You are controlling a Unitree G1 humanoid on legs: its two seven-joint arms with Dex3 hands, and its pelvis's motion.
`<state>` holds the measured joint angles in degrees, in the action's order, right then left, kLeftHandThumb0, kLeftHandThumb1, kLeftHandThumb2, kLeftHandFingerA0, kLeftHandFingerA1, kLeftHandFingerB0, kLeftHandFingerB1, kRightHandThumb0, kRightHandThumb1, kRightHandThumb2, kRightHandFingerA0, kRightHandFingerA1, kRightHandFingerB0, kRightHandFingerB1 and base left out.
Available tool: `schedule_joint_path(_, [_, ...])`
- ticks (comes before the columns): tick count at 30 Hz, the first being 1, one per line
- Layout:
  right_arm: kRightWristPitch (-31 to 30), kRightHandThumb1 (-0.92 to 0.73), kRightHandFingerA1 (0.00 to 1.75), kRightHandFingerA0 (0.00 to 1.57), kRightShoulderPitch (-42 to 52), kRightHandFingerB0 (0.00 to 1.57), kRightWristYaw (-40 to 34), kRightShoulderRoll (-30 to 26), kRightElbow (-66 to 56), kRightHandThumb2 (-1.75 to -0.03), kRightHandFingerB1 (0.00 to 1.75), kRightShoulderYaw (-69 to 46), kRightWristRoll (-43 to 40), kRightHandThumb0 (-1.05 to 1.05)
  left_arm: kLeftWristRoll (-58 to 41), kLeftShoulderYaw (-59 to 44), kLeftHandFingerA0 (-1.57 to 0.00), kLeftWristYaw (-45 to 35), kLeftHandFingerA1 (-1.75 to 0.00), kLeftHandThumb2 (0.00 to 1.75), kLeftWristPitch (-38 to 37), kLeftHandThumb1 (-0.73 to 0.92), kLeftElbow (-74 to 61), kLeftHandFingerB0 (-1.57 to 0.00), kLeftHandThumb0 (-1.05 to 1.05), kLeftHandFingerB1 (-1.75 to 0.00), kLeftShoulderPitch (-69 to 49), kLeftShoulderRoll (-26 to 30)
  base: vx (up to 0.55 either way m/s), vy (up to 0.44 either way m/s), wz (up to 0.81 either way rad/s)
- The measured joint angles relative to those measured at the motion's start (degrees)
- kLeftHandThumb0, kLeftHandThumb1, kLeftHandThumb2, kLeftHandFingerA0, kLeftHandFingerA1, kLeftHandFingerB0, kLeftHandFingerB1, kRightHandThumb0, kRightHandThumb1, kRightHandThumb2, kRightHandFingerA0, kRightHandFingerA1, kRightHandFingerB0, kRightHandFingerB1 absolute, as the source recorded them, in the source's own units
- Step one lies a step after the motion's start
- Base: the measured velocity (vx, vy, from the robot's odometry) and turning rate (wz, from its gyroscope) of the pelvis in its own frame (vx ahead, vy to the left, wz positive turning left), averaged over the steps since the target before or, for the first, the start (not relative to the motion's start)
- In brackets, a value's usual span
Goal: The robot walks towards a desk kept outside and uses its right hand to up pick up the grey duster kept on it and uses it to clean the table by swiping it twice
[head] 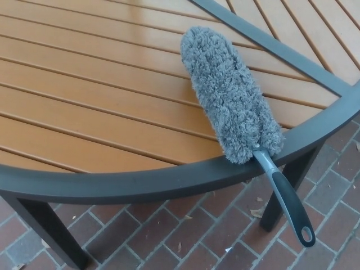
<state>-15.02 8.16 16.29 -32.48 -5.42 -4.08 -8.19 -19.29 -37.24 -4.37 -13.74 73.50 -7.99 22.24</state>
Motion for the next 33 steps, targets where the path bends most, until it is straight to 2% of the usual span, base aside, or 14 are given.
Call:
schedule_joint_path(6, [-6.1, -0.66, 0.13, 0.00, -4.5, 0.00, 3.7, -3.8, 0.6, -1.11, 0.00, 5.4, 0.2, -1.03, 0.0, 0.0, -0.88, 0.1, -0.61, 0.64, 0.0, 0.72, -0.1, -0.81, -0.02, -0.58, 0.3, 0.0, 0.00, 0.000, 0.00])
schedule_joint_path(7, [-6.8, -0.73, 0.20, 0.00, -5.2, 0.11, 4.1, -4.2, 0.7, -1.17, 0.11, 6.1, 0.3, -0.99, 0.0, 0.0, -0.89, 0.1, -0.61, 0.66, 0.0, 0.67, -0.1, -0.82, 0.01, -0.57, 0.4, 0.0, 0.00, 0.000, 0.00])
schedule_joint_path(9, [-9.1, -0.73, 0.20, 0.00, -7.0, 0.11, 5.6, -5.5, 1.0, -1.17, 0.11, 8.0, 0.5, -0.99, 0.0, 0.0, -0.89, 0.3, -0.61, 0.66, 0.0, 0.67, -0.1, -0.82, 0.01, -0.57, 0.4, 0.0, 0.00, 0.000, 0.00])
schedule_joint_path(10, [-10.5, -0.79, 0.22, 0.00, -9.3, 0.11, 7.1, -6.7, 2.4, -1.19, 0.08, 10.5, 1.0, -1.02, 0.0, 0.0, -0.87, 0.5, -0.61, 0.65, 0.0, 0.72, -0.2, -0.83, -0.01, -0.60, 0.4, 0.0, 0.00, 0.000, 0.00])
schedule_joint_path(11, [-11.0, -0.70, 0.32, 0.00, -10.2, 0.00, 7.7, -7.1, 3.1, -1.16, 0.20, 11.4, 1.2, -0.90, 0.0, 0.0, -0.86, 0.6, -0.61, 0.66, 0.0, 0.72, -0.2, -0.82, 0.01, -0.60, 0.4, 0.0, 0.00, 0.000, 0.00])
schedule_joint_path(14, [-12.9, -0.70, 0.32, 0.00, -14.4, 0.00, 10.7, -8.5, 6.6, -1.16, 0.20, 16.0, 2.0, -0.90, 0.0, 0.0, -0.86, 0.9, -0.61, 0.66, 0.0, 0.72, -0.5, -0.82, 0.01, -0.60, 0.4, 0.0, 0.00, 0.000, 0.00])
schedule_joint_path(16, [-14.4, -0.77, 0.31, 0.00, -17.7, 0.03, 13.2, -8.9, 9.4, -1.18, 0.20, 19.4, 2.8, -0.94, 0.0, 0.0, -0.85, 1.3, -0.62, 0.67, 0.0, 0.71, -0.7, -0.81, 0.00, -0.61, 0.4, 0.0, 0.00, 0.000, 0.00])
schedule_joint_path(22, [-17.3, -0.77, 0.33, 0.02, -22.9, 0.10, 17.4, -9.2, 12.1, -1.18, 0.22, 24.8, 5.1, -0.94, 0.0, 0.1, -0.86, 2.0, -0.61, 0.65, 0.0, 0.72, -1.0, -0.81, -0.01, -0.60, 0.2, 0.0, 0.00, 0.000, 0.00])
schedule_joint_path(25, [-19.8, -0.77, 0.34, 0.03, -25.8, 0.08, 19.0, -9.1, 13.0, -1.18, 0.22, 27.2, 6.4, -0.96, 0.0, 0.3, -0.86, 2.2, -0.60, 0.65, 0.0, 0.73, -1.1, -0.82, -0.02, -0.59, 0.2, 0.0, 0.00, 0.000, 0.00])
schedule_joint_path(26, [-20.2, -0.73, 0.44, 0.06, -26.5, 0.08, 19.3, -9.1, 13.4, -1.15, 0.23, 27.6, 6.7, -0.93, 0.1, 0.3, -0.86, 2.3, -0.59, 0.61, 0.0, 0.70, -1.2, -0.80, -0.02, -0.58, 0.3, 0.0, 0.00, 0.000, 0.00])
schedule_joint_path(28, [-21.1, -0.73, 0.44, 0.06, -28.2, 0.08, 20.0, -8.7, 15.0, -1.15, 0.23, 29.0, 7.8, -0.93, 0.1, 0.4, -0.86, 2.5, -0.59, 0.61, 0.0, 0.70, -1.3, -0.80, -0.02, -0.58, 0.3, 0.0, 0.00, 0.000, 0.00])
schedule_joint_path(29, [-21.2, -0.68, 0.45, 0.00, -28.7, 0.04, 20.1, -8.6, 15.8, -1.14, 0.25, 29.5, 8.1, -0.88, 0.1, 0.5, -0.86, 2.6, -0.59, 0.64, 0.0, 0.72, -1.3, -0.82, -0.04, -0.59, 0.3, 0.0, 0.00, 0.000, 0.00])
schedule_joint_path(30, [-21.3, -0.72, 0.39, 0.00, -29.7, 0.00, 20.4, -8.2, 17.6, -1.15, 0.22, 30.6, 8.8, -0.92, 0.1, 0.5, -0.87, 2.6, -0.60, 0.66, 0.0, 0.72, -1.3, -0.81, -0.03, -0.59, 0.4, 0.0, 0.00, 0.000, 0.00])
schedule_joint_path(33, [-22.5, -0.72, 0.39, 0.00, -32.2, 0.00, 20.4, -5.6, 22.6, -1.15, 0.22, 32.6, 10.6, -0.92, 0.2, 1.0, -0.87, 2.8, -0.60, 0.66, 0.0, 0.72, -1.3, -0.81, -0.03, -0.59, 0.3, 0.0, 0.00, 0.000, 0.00])
